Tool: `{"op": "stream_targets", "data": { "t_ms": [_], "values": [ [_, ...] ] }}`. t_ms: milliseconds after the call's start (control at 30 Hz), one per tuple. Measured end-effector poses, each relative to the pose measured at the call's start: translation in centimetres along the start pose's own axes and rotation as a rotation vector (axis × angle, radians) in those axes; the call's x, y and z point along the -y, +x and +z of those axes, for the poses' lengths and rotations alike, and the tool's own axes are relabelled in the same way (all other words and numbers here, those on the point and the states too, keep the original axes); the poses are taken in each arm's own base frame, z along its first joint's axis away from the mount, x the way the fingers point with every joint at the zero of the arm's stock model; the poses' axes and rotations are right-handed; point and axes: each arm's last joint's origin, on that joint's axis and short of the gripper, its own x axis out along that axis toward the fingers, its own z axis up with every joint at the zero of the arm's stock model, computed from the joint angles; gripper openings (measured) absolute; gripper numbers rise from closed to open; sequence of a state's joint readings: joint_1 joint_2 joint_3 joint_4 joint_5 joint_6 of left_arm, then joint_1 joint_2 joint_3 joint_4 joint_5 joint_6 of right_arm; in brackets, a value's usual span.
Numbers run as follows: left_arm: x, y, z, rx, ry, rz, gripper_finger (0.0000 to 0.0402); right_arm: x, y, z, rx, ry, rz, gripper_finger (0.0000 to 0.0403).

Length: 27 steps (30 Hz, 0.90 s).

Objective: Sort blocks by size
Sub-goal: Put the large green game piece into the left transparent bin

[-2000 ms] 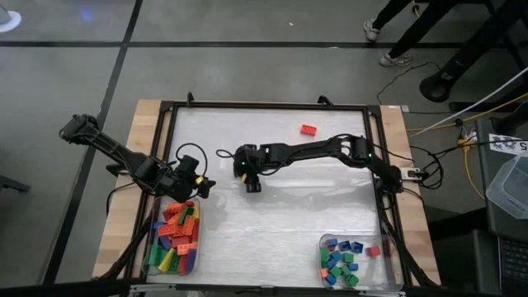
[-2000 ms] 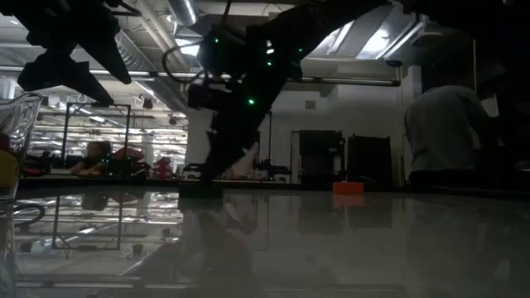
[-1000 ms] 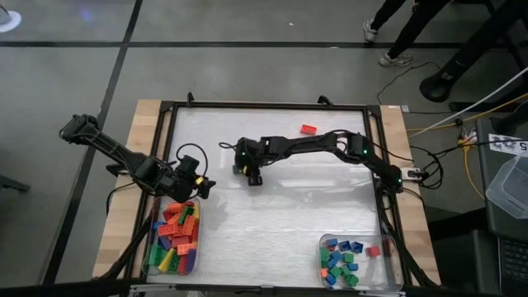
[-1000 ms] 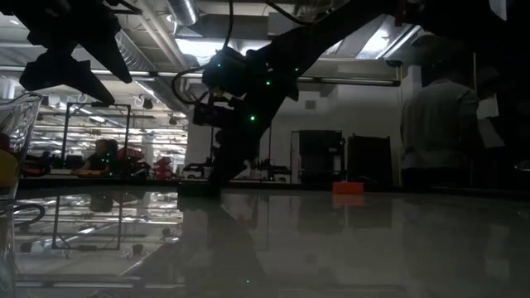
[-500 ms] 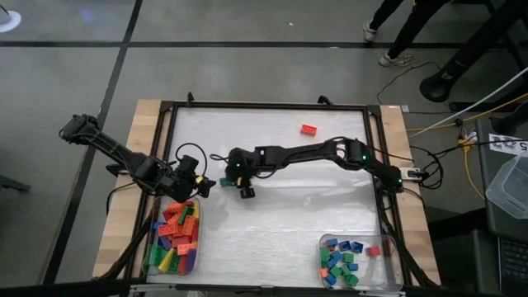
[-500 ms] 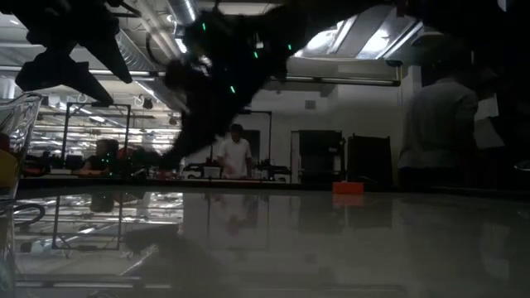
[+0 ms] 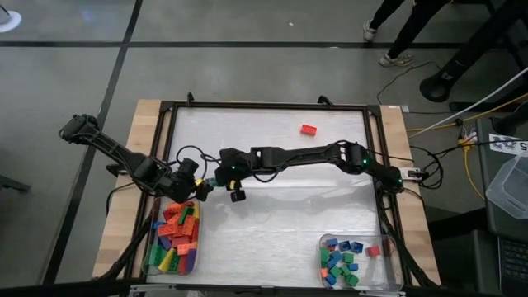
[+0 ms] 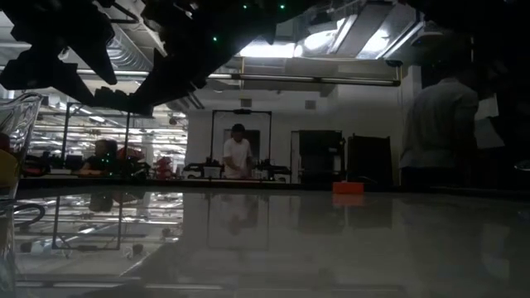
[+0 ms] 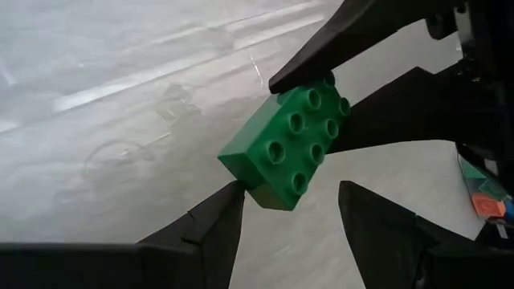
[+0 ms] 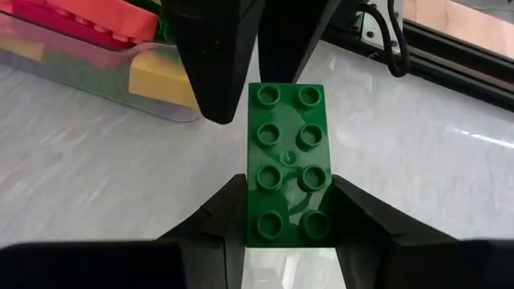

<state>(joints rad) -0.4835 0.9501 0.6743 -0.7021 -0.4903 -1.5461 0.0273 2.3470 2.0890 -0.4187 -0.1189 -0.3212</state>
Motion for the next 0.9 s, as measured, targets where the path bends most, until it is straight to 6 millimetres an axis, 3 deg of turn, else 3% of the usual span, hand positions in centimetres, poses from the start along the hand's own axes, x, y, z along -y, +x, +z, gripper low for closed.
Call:
{"op": "stream_targets", "data": {
  "t_ms": [533, 900],
  "values": [
    [0.1, 0.0, -0.3, -0.092, -0.091, -0.003, 0.0194, -1.7, -0.1, 0.5, -0.035, -0.075, -0.008, 0.0138],
    [0.5, 0.0, -0.1, -0.051, -0.004, -0.047, 0.0194, -2.4, 0.0, 1.4, 0.025, -0.204, -0.047, 0.0138]
  ]
}}
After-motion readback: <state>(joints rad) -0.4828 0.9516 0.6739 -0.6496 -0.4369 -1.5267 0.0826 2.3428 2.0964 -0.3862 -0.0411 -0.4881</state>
